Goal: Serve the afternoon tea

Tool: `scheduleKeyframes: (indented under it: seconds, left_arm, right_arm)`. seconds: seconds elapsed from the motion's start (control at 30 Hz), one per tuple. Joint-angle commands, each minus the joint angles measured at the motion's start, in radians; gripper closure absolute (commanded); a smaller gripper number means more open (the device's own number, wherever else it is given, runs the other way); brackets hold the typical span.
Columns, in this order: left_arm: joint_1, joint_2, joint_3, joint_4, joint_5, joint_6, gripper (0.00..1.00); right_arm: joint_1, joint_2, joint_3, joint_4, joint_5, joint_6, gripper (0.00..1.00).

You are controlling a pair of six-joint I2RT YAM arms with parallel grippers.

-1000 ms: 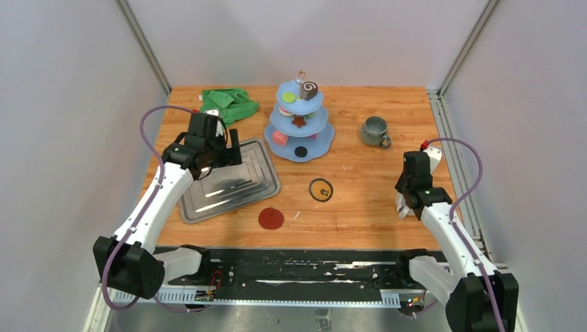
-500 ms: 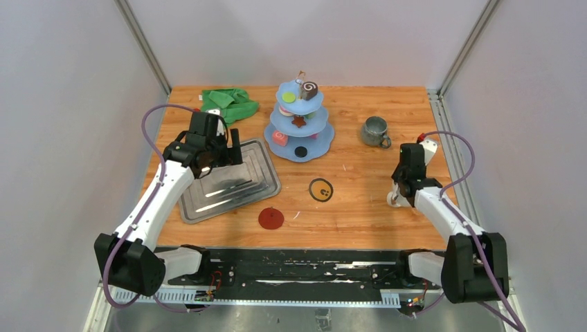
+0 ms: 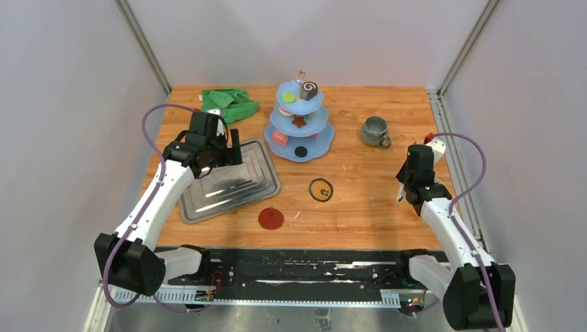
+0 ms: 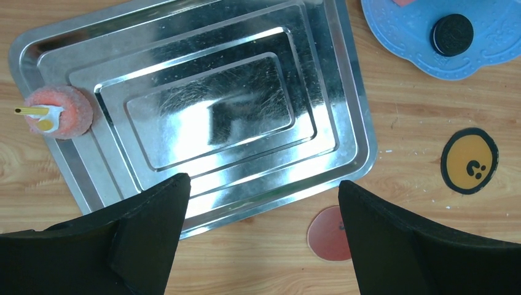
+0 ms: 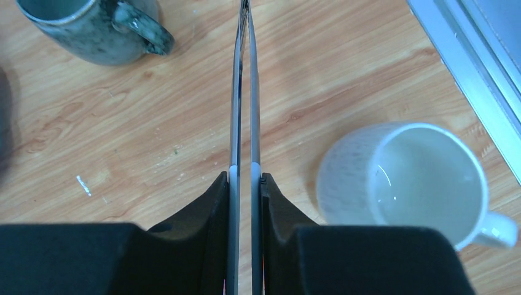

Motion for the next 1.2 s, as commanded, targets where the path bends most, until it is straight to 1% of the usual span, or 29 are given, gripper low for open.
scheduleKeyframes:
  seconds: [0.0, 0.17, 0.27, 0.53, 0.7, 0.8, 0.87, 1.0, 1.17]
  left_arm:
    - [-0.007, 0.009, 0.043, -0.005, -0.007, 0.019, 0.05]
    - [-0.007, 0.003, 0.043, -0.005, -0.011, 0.021, 0.05]
    - [-0.007, 0.002, 0.04, -0.006, -0.011, 0.023, 0.05]
    - [-0.007, -0.005, 0.036, -0.009, -0.012, 0.026, 0.05]
    - [-0.007, -0.008, 0.036, -0.016, -0.02, 0.029, 0.05]
    - [-0.007, -0.012, 0.037, -0.021, -0.027, 0.031, 0.05]
    - [-0.007, -0.014, 0.036, -0.023, -0.031, 0.031, 0.05]
    - [-0.007, -0.009, 0.036, -0.023, -0.028, 0.029, 0.04]
    - [-0.007, -0.005, 0.038, -0.022, -0.023, 0.028, 0.05]
  right_arm:
    - [-0.018, -0.039, 0.05, -0.039, 0.013, -0.012, 0.89]
    - [-0.017, -0.034, 0.068, -0.033, 0.042, -0.023, 0.88]
    - [-0.021, 0.007, 0.08, 0.003, 0.049, -0.042, 0.88]
    - [-0.046, 0.257, 0.174, 0.108, 0.044, -0.073, 0.86]
    - [-0.056, 0.409, 0.269, 0.123, 0.039, -0.086, 0.84]
    - [-0.071, 0.474, 0.307, 0.134, 0.022, -0.081, 0.84]
    - [-0.075, 0.521, 0.323, 0.148, 0.007, -0.084, 0.81]
    - [-0.082, 0.606, 0.359, 0.16, -0.013, -0.092, 0.69]
    - [-0.097, 0.693, 0.422, 0.154, -0.066, -0.108, 0.58]
